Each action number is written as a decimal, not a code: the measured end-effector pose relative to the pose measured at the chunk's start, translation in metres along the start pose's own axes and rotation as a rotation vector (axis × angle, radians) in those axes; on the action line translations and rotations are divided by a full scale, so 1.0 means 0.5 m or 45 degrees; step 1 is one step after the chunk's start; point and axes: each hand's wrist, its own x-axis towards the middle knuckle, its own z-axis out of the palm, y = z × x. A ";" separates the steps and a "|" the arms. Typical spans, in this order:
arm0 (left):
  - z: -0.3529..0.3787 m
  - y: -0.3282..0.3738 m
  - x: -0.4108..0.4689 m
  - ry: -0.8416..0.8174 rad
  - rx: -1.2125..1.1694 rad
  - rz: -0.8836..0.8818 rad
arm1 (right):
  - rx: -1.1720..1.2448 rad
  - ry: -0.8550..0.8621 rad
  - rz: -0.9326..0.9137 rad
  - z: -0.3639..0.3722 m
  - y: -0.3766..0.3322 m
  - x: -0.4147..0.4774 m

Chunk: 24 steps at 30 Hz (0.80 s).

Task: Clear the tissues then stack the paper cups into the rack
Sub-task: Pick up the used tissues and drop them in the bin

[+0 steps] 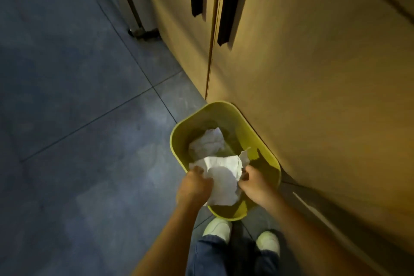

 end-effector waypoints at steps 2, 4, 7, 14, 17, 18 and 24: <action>0.000 0.002 0.005 -0.089 0.081 0.068 | -0.047 -0.130 0.062 0.001 0.011 0.015; -0.009 0.003 -0.001 -0.093 0.162 0.095 | -0.111 -0.104 0.068 -0.008 0.009 0.013; -0.038 0.013 -0.021 -0.024 0.273 0.113 | -0.187 -0.029 0.015 -0.032 -0.006 0.001; -0.124 0.114 -0.119 0.081 0.242 0.297 | -0.439 0.013 -0.238 -0.104 -0.130 -0.102; -0.176 0.162 -0.192 0.186 0.299 0.445 | -0.553 0.112 -0.401 -0.152 -0.205 -0.180; -0.196 0.180 -0.219 0.217 0.319 0.502 | -0.577 0.149 -0.441 -0.171 -0.234 -0.209; -0.348 0.292 -0.408 0.340 0.362 0.737 | -0.649 0.429 -0.686 -0.291 -0.400 -0.400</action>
